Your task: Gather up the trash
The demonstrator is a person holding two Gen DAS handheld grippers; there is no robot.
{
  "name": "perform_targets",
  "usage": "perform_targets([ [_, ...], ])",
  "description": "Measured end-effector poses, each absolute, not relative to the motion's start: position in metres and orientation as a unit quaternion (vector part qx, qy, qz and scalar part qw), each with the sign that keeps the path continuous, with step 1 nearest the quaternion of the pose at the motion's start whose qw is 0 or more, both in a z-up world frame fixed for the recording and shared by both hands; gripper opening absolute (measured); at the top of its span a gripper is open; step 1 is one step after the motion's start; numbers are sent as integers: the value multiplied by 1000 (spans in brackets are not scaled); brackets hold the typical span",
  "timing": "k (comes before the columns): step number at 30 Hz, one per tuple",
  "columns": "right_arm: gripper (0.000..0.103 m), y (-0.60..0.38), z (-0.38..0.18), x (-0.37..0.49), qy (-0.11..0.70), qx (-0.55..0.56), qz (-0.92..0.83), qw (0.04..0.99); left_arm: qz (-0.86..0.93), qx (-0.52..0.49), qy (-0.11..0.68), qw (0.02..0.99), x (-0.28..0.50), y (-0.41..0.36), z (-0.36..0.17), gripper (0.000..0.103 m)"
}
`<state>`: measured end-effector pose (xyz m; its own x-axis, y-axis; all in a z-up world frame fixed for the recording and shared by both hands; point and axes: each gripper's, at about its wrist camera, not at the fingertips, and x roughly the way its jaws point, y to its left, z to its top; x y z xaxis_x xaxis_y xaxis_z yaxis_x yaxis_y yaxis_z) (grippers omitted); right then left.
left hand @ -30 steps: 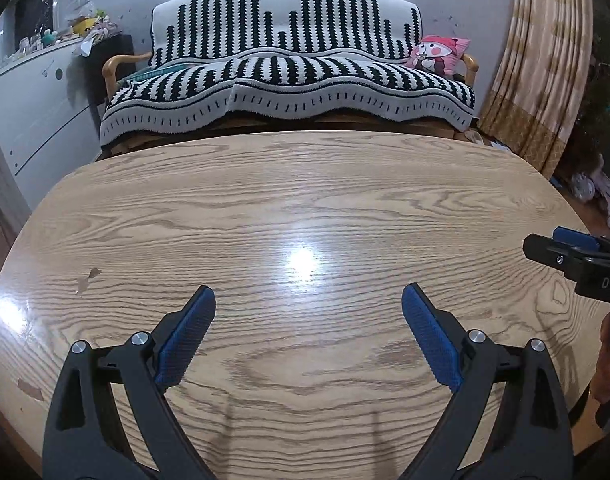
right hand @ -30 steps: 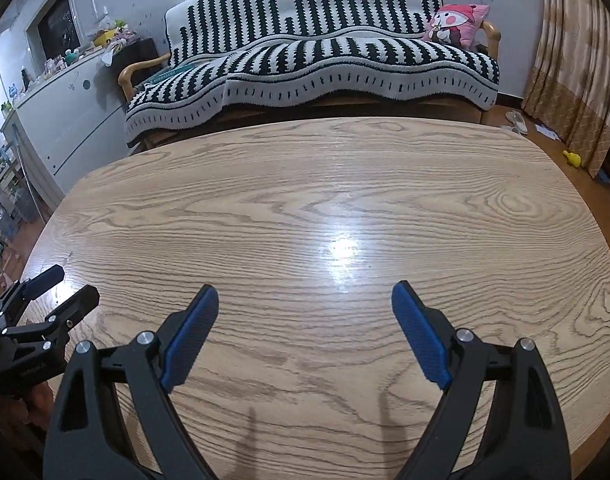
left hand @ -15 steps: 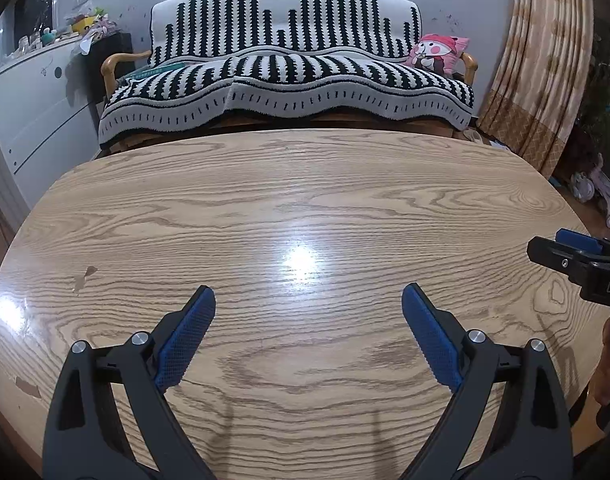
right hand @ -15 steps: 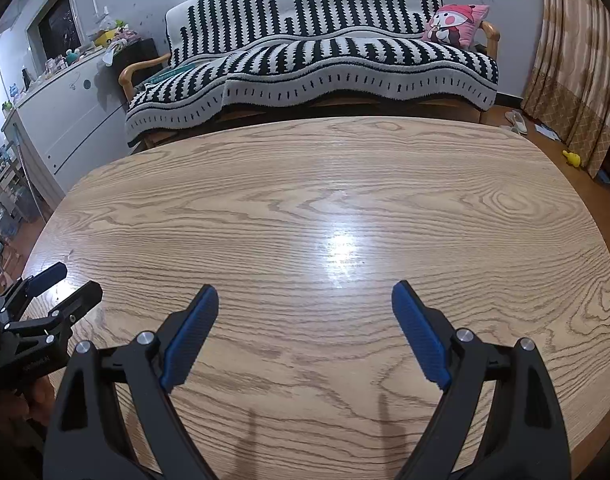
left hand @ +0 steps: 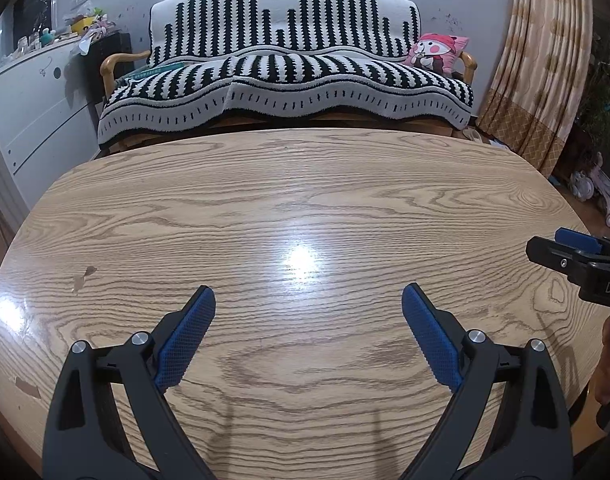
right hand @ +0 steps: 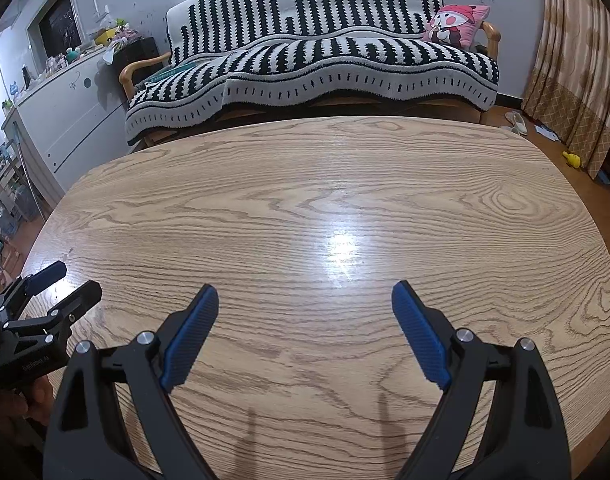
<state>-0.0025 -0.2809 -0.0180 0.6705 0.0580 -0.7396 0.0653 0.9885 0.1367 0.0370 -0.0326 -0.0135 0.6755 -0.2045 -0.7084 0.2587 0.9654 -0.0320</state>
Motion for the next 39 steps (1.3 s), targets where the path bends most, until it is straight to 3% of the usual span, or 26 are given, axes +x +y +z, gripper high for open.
perform_targets([
  [39,85,-287,-19,-5,408,76,-2,910,-101,45,377,920,26,-28,-10,91],
])
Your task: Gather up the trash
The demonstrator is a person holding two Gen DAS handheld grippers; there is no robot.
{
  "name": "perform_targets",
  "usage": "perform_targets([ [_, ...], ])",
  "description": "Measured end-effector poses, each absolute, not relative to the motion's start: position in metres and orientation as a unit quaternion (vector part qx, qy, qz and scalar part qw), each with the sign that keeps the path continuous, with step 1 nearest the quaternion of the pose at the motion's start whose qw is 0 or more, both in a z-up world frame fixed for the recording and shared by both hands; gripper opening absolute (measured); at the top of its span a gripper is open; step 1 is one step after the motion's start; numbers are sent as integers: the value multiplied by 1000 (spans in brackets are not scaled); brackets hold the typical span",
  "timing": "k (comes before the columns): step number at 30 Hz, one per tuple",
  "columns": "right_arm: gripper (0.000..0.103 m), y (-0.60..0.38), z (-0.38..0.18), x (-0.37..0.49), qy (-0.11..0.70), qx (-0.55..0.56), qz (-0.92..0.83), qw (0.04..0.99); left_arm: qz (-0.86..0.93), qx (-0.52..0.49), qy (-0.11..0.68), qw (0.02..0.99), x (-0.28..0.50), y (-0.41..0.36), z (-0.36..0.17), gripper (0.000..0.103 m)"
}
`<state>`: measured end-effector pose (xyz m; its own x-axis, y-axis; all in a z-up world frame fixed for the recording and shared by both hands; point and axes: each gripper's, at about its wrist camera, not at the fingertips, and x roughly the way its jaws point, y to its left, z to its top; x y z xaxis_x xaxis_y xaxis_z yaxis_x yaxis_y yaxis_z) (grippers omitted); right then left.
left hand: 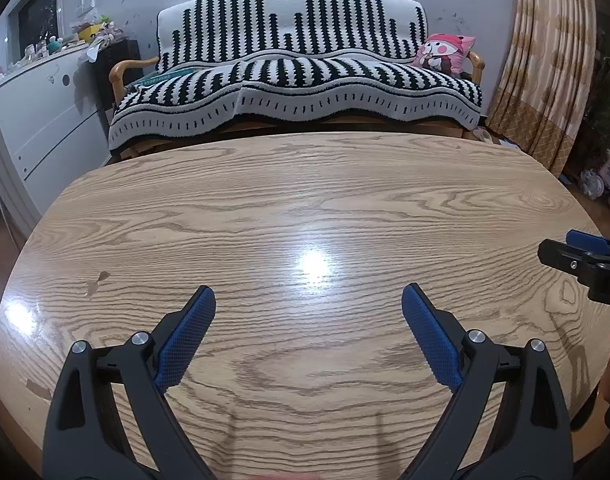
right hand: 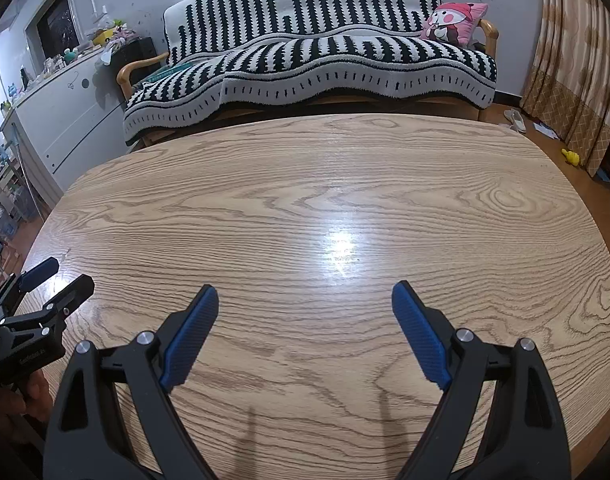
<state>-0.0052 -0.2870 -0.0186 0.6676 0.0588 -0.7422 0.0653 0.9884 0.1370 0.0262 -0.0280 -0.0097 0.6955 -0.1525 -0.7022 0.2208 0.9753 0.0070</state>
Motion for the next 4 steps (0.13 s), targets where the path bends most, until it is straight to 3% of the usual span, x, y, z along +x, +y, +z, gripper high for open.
perform_targets([
  [4,85,-287,-19,-6,408,76,-2,910,-103,35,386,916,29,-26,-11,91],
])
